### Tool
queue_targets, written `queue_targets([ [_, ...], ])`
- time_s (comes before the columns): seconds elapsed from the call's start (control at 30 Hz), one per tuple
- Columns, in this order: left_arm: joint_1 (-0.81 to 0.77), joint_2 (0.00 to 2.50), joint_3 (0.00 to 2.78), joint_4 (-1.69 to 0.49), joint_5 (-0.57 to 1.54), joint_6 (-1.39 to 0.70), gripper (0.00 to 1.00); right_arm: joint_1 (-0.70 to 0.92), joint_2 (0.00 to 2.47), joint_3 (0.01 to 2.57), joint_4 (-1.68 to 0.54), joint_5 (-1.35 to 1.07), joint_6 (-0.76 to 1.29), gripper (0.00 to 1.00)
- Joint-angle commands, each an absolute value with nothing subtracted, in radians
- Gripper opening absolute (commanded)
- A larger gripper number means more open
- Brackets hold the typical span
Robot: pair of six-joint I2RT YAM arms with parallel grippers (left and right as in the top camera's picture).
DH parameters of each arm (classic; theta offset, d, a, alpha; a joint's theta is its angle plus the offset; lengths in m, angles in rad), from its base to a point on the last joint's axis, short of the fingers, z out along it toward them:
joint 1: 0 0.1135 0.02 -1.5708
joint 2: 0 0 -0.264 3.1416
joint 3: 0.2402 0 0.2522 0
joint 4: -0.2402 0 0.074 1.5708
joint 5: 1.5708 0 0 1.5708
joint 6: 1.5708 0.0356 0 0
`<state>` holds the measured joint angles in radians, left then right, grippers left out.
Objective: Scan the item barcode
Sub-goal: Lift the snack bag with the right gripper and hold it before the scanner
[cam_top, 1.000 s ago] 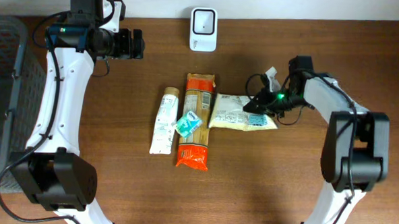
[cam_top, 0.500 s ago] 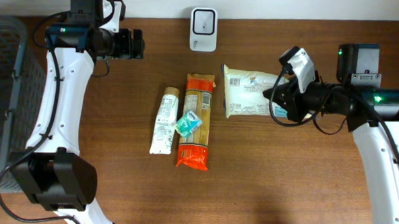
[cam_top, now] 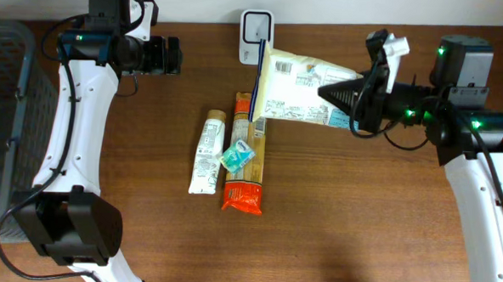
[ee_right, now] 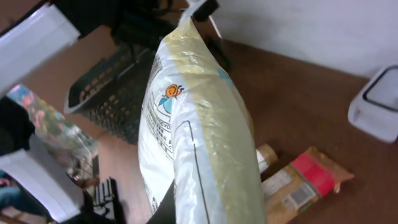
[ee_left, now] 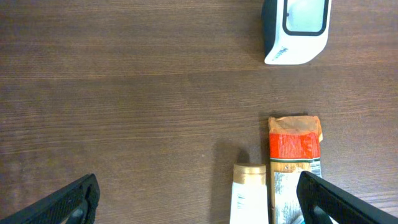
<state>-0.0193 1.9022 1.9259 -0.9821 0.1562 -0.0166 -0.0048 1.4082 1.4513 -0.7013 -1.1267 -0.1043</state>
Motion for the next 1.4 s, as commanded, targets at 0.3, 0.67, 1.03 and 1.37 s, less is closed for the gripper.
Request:
queue_targets([
  [0.3, -0.017, 1.903, 1.927, -0.981, 0.157, -0.014, 0.99, 0.187, 1.555, 1.730, -0.733, -0.175, 0.025, 0.04],
  [0.67, -0.016, 1.903, 1.927, -0.981, 0.156, -0.014, 0.99, 0.516, 2.271, 2.042, -0.162, 0.875, -1.151, 0.04],
  [1.03, -0.017, 1.903, 1.927, -0.981, 0.156, -0.014, 0.99, 0.517, 2.369, 2.038, -0.038, 0.617, -1.488, 0.04],
  [1.37, -0.017, 1.903, 1.927, -0.981, 0.157, -0.014, 0.99, 0.498, 2.411, 2.038, 0.043, 0.611, -1.560, 0.04],
])
